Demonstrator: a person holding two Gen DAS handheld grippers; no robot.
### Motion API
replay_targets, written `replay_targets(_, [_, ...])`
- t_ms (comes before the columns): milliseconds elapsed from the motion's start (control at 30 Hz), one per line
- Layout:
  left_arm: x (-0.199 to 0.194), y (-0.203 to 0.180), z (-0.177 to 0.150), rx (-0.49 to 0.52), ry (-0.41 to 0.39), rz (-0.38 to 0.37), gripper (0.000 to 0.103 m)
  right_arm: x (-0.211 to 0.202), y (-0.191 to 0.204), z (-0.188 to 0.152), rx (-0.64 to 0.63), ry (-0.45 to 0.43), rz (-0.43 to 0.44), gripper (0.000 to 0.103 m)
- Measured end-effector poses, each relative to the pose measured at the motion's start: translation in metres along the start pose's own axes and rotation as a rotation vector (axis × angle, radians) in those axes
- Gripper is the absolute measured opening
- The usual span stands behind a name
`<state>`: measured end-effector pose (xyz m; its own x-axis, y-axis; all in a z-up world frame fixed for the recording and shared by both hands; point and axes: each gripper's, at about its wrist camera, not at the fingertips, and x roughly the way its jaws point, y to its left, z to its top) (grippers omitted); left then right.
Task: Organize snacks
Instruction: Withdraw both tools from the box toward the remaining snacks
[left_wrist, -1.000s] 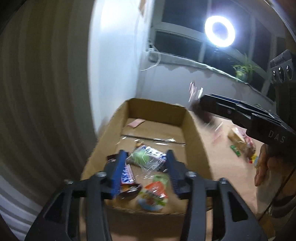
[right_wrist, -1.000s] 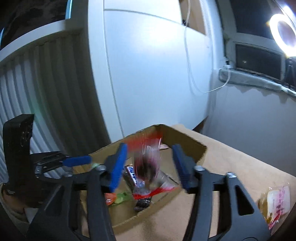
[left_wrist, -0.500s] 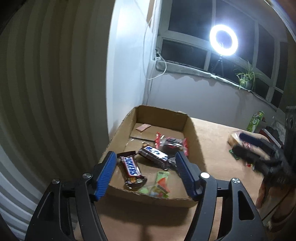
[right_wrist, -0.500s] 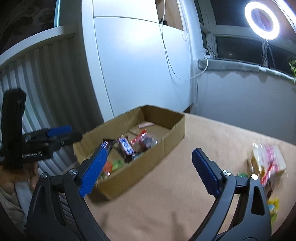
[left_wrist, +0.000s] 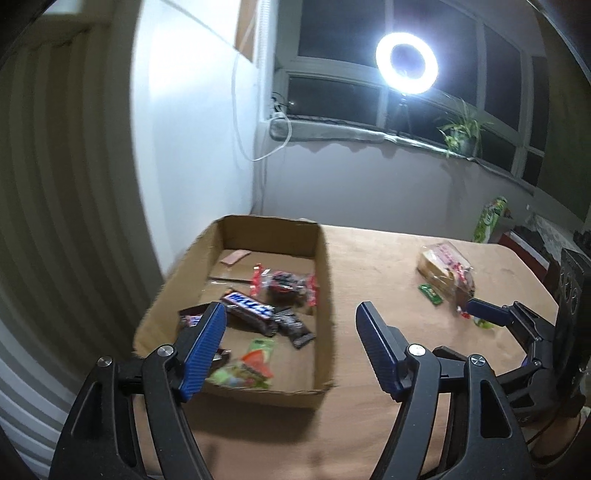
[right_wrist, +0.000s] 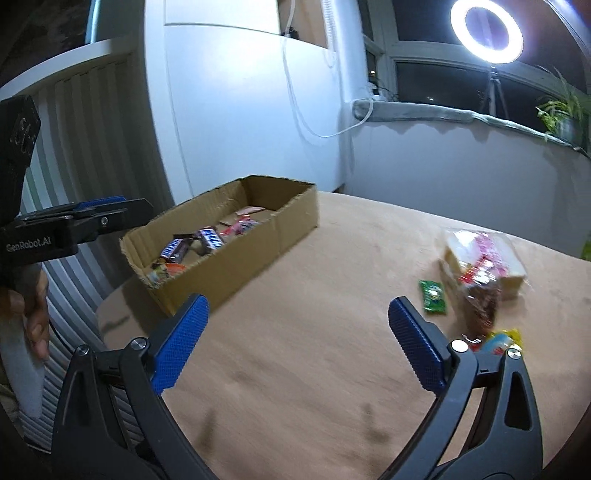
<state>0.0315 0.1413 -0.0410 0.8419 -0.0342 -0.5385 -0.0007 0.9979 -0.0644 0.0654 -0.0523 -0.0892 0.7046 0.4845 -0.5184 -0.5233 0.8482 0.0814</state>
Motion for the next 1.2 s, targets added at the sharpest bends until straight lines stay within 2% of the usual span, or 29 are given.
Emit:
replay_targets(700, [0.038,-0.096,0.012,0.129,0.066,-0.15,0.073,-0.036,-0.087,-0.02,0.128,-0.032,-0.122,0.1])
replay_targets(933, [0.065,-0.132,0.014,0.136,0.108,-0.256,0.073,-0.047,-0.126,-0.026,0.16,-0.012,-0.198,0.1])
replay_targets(1100, [0.091,-0.156,0.016,0.129,0.145,-0.336,0.074,-0.044,-0.146,-0.033,0.183,0.028,-0.211,0.1])
replay_targets(1200, [0.107,-0.169,0.015,0.129,0.171,-0.37,0.073,-0.036,-0.151,-0.035,0.182,0.062,-0.198,0.093])
